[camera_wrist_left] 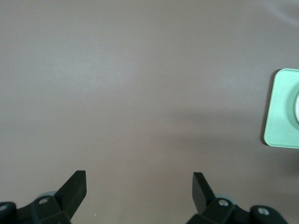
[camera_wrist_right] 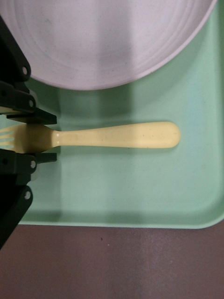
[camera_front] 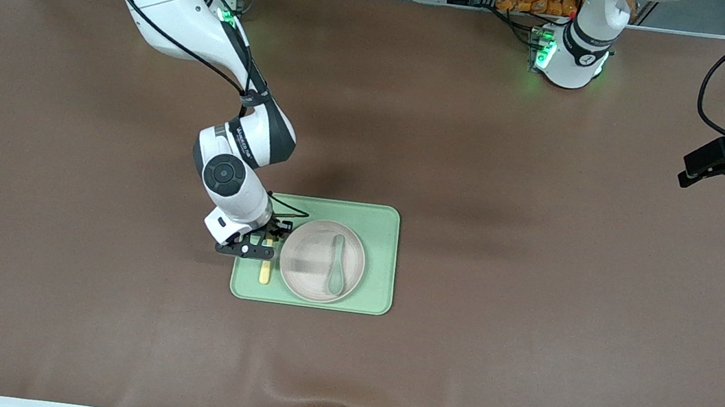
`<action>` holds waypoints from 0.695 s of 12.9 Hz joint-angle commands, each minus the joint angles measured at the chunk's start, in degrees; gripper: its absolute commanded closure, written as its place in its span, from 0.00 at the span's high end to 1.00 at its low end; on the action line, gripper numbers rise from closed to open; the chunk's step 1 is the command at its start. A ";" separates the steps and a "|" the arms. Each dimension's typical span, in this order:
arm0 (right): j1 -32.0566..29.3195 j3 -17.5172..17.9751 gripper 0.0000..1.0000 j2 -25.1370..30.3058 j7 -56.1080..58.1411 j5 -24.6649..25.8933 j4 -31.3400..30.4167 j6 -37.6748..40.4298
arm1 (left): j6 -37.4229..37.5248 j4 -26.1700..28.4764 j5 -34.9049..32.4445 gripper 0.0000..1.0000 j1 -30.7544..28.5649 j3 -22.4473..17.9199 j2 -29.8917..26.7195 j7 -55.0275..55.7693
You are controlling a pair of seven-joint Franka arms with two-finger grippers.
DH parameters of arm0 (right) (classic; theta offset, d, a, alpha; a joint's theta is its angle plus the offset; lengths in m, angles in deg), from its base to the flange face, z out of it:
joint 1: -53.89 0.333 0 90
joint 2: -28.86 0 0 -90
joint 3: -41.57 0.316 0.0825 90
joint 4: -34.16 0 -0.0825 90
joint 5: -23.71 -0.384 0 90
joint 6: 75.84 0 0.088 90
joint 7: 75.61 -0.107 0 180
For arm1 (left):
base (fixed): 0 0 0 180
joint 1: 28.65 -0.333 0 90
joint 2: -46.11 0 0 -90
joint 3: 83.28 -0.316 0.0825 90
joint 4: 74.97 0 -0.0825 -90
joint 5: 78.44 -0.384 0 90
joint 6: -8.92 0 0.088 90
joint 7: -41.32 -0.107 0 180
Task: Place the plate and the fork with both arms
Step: 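Lift the yellow fork and place it on the tray beside the plate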
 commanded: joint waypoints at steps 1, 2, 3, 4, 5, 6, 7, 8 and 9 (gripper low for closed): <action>-0.46 0.34 0.00 2.90 -0.38 -0.98 -3.33 -0.66 | -0.48 0.87 0.59 1.00 0.35 -0.23 -0.95 -1.04; -0.46 0.25 0.21 2.90 -0.38 -0.98 -3.25 -0.49 | -0.48 0.87 0.59 1.00 0.26 -0.32 -0.86 -1.04; -0.54 0.17 0.63 2.98 -0.38 -0.90 -3.25 -0.66 | -0.48 0.87 0.68 1.00 0.26 -0.32 -0.86 -1.13; -1.15 0.16 1.00 3.16 -0.38 -0.90 -3.07 -0.83 | -0.48 0.87 0.68 1.00 0.35 -0.23 -0.86 -1.04; -1.42 0.16 1.00 3.33 -0.38 -0.90 -2.90 -0.57 | -0.48 0.87 0.68 1.00 0.26 -0.23 -0.78 -1.04; -1.42 0.16 1.00 3.42 -0.38 -0.90 -2.81 -0.40 | -0.48 0.87 0.68 1.00 0.35 -0.32 -0.86 -1.04; -1.42 0.16 1.00 3.51 -0.38 -0.90 -2.63 -0.22 | -0.48 0.87 0.68 1.00 0.35 -0.32 -0.78 -1.04; -1.60 0.16 1.00 4.03 -0.38 -0.90 -2.46 -0.22 | -0.48 0.87 0.68 1.00 0.35 -0.32 -0.69 -1.04; -2.03 0.16 1.00 4.56 0.14 -0.90 -2.11 -0.05 | -0.48 0.87 0.68 1.00 0.44 -0.32 -0.69 -1.04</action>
